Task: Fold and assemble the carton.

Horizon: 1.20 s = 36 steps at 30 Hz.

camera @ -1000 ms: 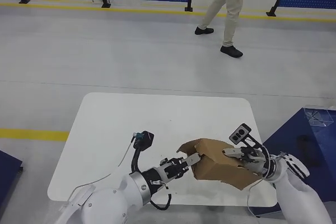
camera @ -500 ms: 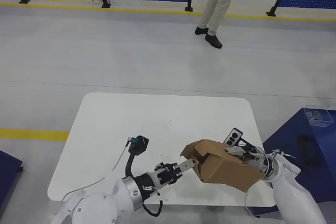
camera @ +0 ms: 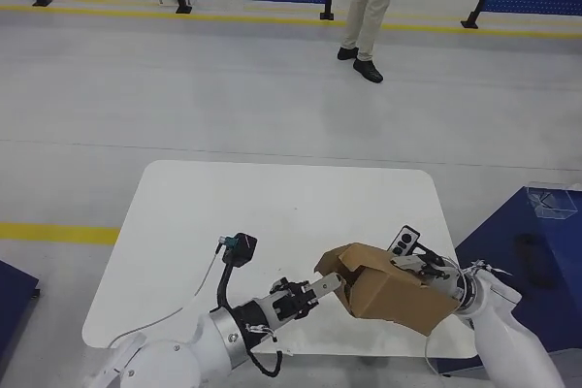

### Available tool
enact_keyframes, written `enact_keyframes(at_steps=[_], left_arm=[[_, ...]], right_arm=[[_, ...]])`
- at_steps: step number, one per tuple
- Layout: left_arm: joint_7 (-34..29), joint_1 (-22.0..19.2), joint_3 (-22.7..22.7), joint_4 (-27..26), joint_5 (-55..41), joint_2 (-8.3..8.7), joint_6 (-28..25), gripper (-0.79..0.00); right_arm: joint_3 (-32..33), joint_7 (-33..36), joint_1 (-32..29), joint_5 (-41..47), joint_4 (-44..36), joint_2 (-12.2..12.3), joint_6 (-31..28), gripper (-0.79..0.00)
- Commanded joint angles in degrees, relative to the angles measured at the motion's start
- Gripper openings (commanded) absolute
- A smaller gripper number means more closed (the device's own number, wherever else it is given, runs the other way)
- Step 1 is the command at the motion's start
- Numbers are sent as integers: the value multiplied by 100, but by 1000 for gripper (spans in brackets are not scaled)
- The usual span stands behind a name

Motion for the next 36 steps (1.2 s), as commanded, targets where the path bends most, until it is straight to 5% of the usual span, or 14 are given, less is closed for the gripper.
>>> enact_keyframes(at_steps=[1, 7, 11, 18, 25, 36], left_arm=[[-40, 189, -317, 3, -312, 20, -393, 0], [15, 699, -1406, 3, -410, 121, -1020, 0], [-172, 899, -1827, 3, -218, 183, -525, 0], [-907, 419, -1356, 107, 2, 219, 261, 0], [-1224, 49, -757, 176, 69, 200, 197, 0], [-1331, -75, -432, 174, 45, 197, 204, 0]], right_arm=[[-3, -37, -7, 9, -1, -2, -8, -785], [-236, -506, -12, 652, 83, 4, 514, -785], [-448, -827, 54, 1099, 25, 94, 835, -785], [-816, -983, 65, 1221, -198, 314, 991, -785], [-988, -824, 135, 1227, -167, 518, 832, -785], [-1281, -710, 239, 1249, -186, 762, 718, -785]])
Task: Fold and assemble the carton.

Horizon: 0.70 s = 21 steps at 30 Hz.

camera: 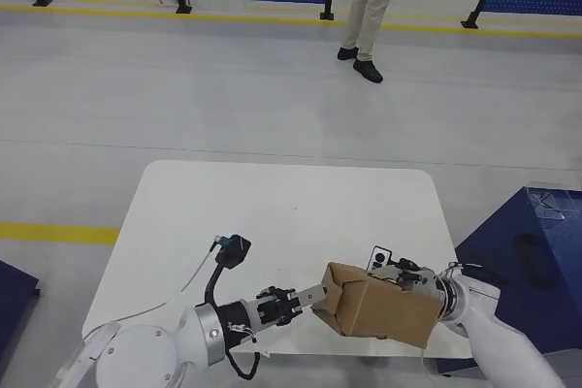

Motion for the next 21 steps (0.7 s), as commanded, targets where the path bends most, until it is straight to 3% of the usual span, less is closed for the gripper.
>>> enact_keyframes(at_steps=[1, 12, 21], left_arm=[[-47, -67, 90, 48, 30, -2, 65, 0], [-317, -574, 781, 307, 423, -34, 408, 0], [-46, -901, 1132, 502, 315, -136, 580, 0]], right_arm=[[-56, 13, 20, -17, -25, 43, -13, -785], [-343, 99, 154, -4, -48, 226, -99, -785], [-468, 149, 225, 49, -27, 350, -150, -785]])
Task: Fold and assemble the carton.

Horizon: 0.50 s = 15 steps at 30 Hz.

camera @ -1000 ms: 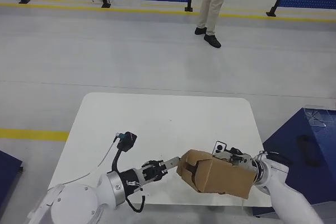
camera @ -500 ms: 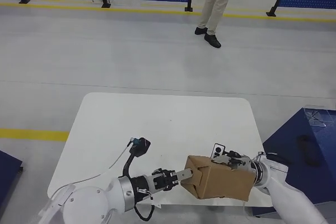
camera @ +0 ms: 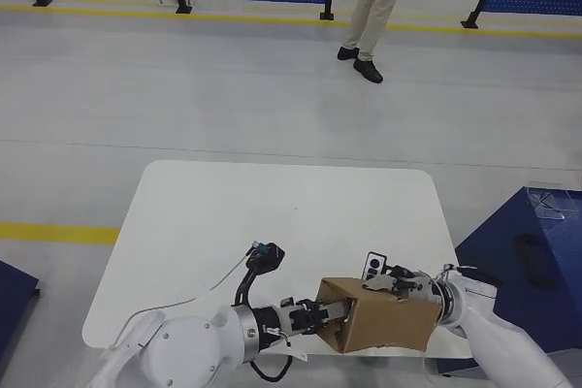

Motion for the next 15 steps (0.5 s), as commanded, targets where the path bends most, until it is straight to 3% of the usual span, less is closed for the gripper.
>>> enact_keyframes(at_steps=[1, 5, 10, 15], left_arm=[[84, -25, -27, -8, -74, -13, 44, 0], [158, 45, -210, -132, -186, 1, 73, 0], [381, 385, -756, -524, -248, 71, 59, 0], [455, 845, -1571, -638, -612, 145, -661, 0]], right_arm=[[-2, 6, 27, 42, 51, 23, -6, -785], [43, -6, 64, 179, 229, 51, 6, -785], [93, 12, 58, 261, 369, 62, -12, -785], [124, 8, 10, 426, 467, 53, -9, -785]])
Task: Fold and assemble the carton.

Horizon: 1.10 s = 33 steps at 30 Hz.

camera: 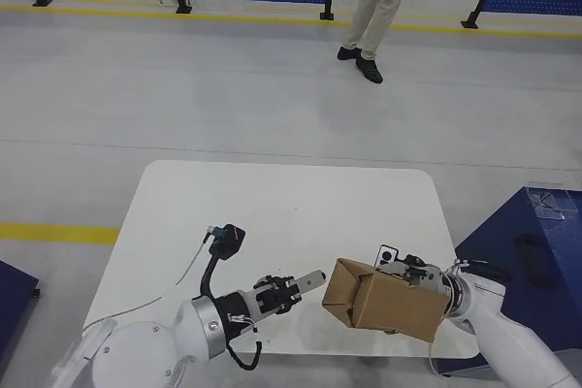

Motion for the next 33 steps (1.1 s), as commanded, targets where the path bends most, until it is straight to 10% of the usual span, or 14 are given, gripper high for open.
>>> enact_keyframes(at_steps=[1, 19, 26, 33], left_arm=[[23, 212, -360, 7, -208, 23, -510, 0], [160, 411, -560, 7, -335, 31, -743, 0], [160, 411, -560, 7, -335, 31, -743, 0], [160, 411, -560, 7, -335, 31, -743, 0]], right_arm=[[10, -60, -32, 141, 39, -10, 60, -785], [17, -496, -95, 418, 107, -29, 214, -785], [368, -4812, -258, 4110, -335, -37, 653, -785], [1070, -10788, -425, 8091, -1695, 152, -2690, -785]])
